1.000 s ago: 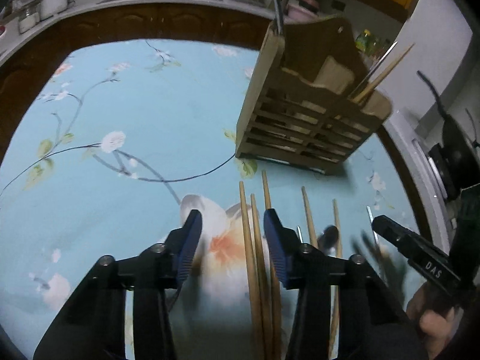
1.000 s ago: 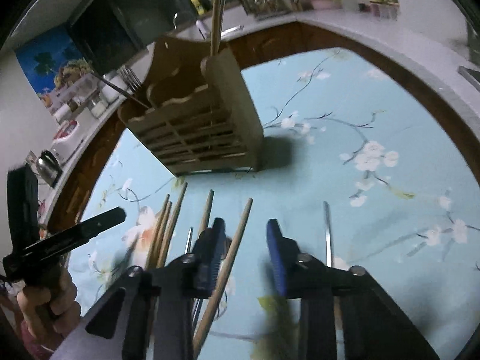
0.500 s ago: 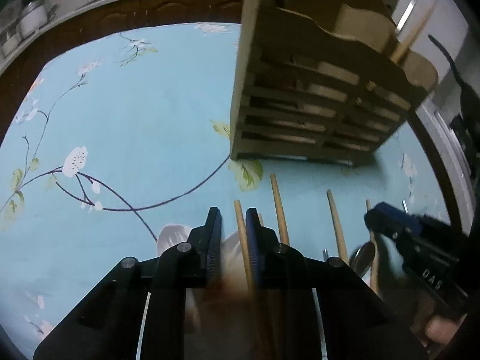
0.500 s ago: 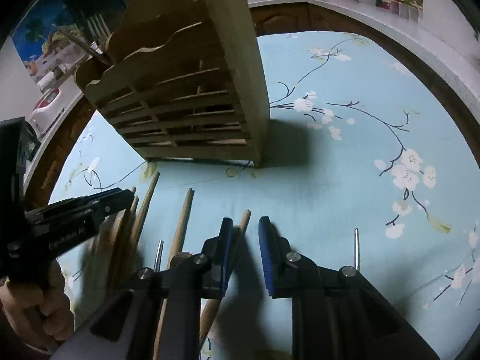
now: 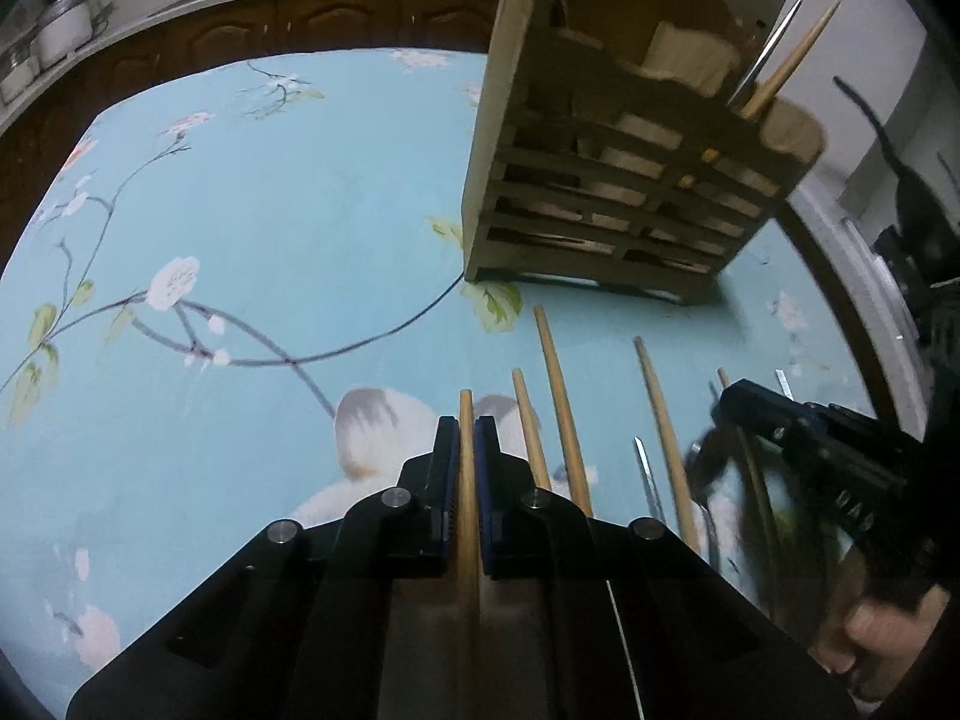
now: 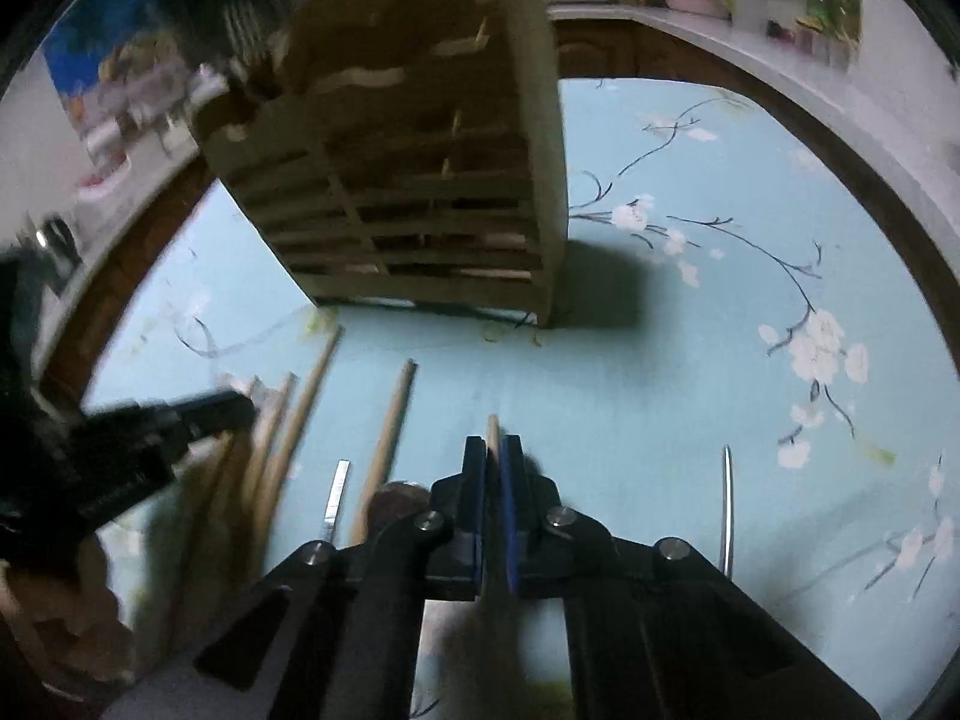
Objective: Organize utensils
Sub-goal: 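Grasp a wooden chopstick with the left tool while the right tool grasps another, then carry both wooden chopsticks over the caddy and lower them into its slots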
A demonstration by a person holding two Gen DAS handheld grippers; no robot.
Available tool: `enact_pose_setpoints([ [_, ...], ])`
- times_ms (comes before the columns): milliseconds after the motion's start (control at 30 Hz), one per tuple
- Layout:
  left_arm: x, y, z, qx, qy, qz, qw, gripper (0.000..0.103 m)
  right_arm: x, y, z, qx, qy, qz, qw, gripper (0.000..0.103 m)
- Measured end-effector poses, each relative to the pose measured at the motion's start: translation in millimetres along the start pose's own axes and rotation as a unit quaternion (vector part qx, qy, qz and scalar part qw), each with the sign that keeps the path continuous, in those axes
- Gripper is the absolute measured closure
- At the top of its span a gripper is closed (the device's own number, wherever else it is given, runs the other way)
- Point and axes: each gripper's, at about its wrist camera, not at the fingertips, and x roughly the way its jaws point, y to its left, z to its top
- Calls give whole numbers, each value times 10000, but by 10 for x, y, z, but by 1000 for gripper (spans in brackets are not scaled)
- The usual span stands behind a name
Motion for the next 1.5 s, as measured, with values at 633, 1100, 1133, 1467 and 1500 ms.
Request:
enact_pose_setpoints([
  [633,-1971,19,-121,-184,-1718,-876,9811,99,-1875,115,208,39,-1956,683,9783,98],
  [1100,-2259,43,-137,-145,-2080,-834,9745,99,-2055,179,218,-30,-2354,731,9691,98],
  [1133,-2271,49,-137,-154,-2095,-843,9740,99,-2068,166,208,-15,-2380,742,9684,98],
  [1467,-2351,42,-28,-184,-2276,-866,9697,99,-2069,74,262,211,-2700,668,9603,98],
  [1500,-2355,41,-9,-187,-2290,-872,9693,99,-2065,62,278,247,-2759,668,9585,98],
])
